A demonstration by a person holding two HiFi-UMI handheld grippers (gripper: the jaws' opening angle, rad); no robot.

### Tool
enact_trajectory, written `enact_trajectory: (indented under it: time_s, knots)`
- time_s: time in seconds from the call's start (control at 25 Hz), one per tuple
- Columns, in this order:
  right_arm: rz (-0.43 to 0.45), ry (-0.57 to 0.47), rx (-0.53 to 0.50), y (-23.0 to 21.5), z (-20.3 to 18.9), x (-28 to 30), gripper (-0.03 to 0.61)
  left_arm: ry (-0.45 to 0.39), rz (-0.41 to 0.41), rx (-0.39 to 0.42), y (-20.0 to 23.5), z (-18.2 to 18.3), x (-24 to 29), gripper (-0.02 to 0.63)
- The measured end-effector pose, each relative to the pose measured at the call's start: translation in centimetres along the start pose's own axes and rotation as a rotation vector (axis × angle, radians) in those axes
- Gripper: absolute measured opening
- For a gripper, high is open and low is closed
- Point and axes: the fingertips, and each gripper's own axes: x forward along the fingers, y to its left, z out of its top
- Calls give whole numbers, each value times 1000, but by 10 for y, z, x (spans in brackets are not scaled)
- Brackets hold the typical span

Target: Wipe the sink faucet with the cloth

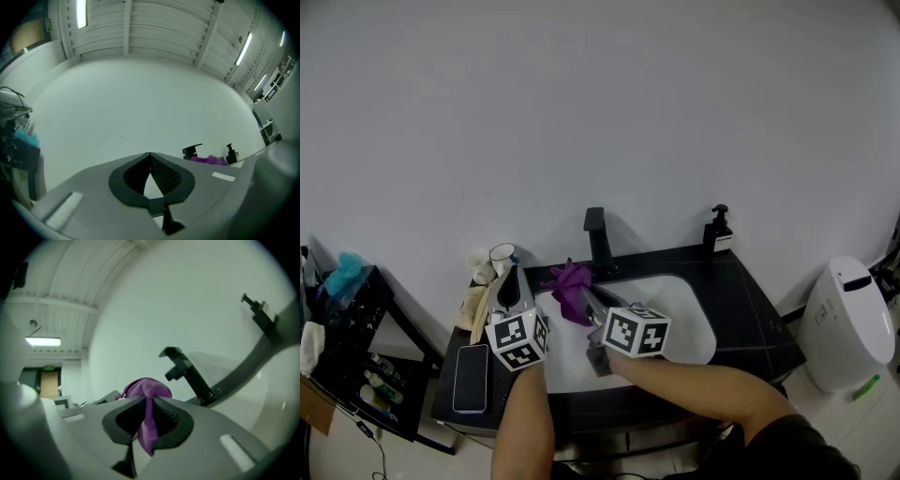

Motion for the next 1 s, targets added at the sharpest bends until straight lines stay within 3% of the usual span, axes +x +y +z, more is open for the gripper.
enact_trajectory:
  time_s: [0.08,0.2,0.32,0.4,0.48,0.6,0.68,0.84,1.0]
  knots:
    - [78,32,-164,13,15,-24,41,10,-5,-32,0,-3,1,17]
    - [121,-9,-456,17,51,-56,41,27,-9,-90,1,-9,2,18]
    - [90,-102,-756,9,93,-75,41,35,-21,-94,-2,-10,3,18]
    - [35,-151,-898,-4,115,-79,41,40,-39,-72,-10,-10,5,18]
    - [-55,-154,-933,-31,126,-77,41,59,-67,-45,-21,-15,6,18]
    - [-218,-118,-783,-85,126,-69,42,103,-120,-4,-40,-26,8,18]
    - [-272,-92,-703,-107,117,-64,43,129,-151,7,-52,-33,9,18]
    - [-263,-63,-792,-103,103,-63,41,148,-194,-43,-67,-37,10,18]
    - [-247,-76,-841,-98,100,-64,40,141,-206,-19,-70,-34,11,18]
